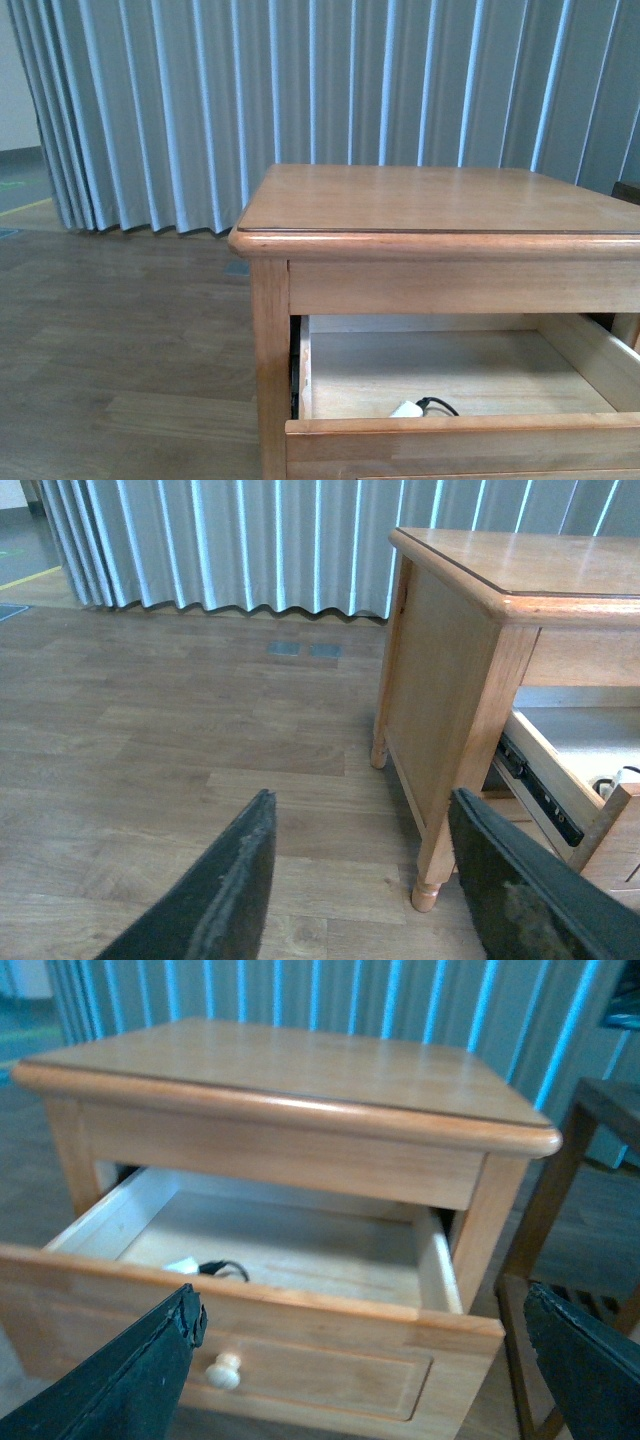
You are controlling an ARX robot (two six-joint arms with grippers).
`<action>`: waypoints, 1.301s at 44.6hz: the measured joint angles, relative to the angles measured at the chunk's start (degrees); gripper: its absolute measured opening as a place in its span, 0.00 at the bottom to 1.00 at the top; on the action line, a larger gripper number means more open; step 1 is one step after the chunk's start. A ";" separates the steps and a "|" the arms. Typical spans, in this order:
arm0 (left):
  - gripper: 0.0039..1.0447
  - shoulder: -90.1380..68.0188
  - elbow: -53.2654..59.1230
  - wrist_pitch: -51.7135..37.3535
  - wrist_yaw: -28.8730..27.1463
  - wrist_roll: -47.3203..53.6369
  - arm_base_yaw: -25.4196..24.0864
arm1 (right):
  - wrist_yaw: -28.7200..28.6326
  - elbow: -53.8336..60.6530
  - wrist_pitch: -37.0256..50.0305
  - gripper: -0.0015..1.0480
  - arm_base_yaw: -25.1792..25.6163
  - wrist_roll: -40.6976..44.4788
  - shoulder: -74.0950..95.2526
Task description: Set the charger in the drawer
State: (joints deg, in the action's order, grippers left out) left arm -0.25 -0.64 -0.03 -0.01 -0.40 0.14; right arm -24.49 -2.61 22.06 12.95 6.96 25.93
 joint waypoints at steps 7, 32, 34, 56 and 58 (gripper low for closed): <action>0.79 0.00 0.00 0.00 0.00 0.00 0.00 | 4.90 -0.04 -0.68 0.92 -5.49 4.94 5.05; 0.94 0.00 0.00 0.00 0.00 0.15 0.00 | 19.30 -14.45 16.06 0.92 -22.08 5.40 57.51; 0.94 0.00 0.00 0.00 0.00 0.15 0.00 | 20.02 -15.85 16.85 0.92 -23.12 4.90 60.67; 0.94 0.00 0.00 0.00 0.00 0.15 0.00 | 25.59 -31.39 18.60 0.92 -28.28 -0.07 77.92; 0.94 0.00 0.00 0.00 0.00 0.15 0.00 | 25.97 -33.38 18.18 0.92 -28.79 -0.44 79.08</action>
State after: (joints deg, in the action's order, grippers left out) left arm -0.25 -0.64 -0.03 -0.01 -0.25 0.14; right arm 1.48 -35.99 40.25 -15.84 6.52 105.01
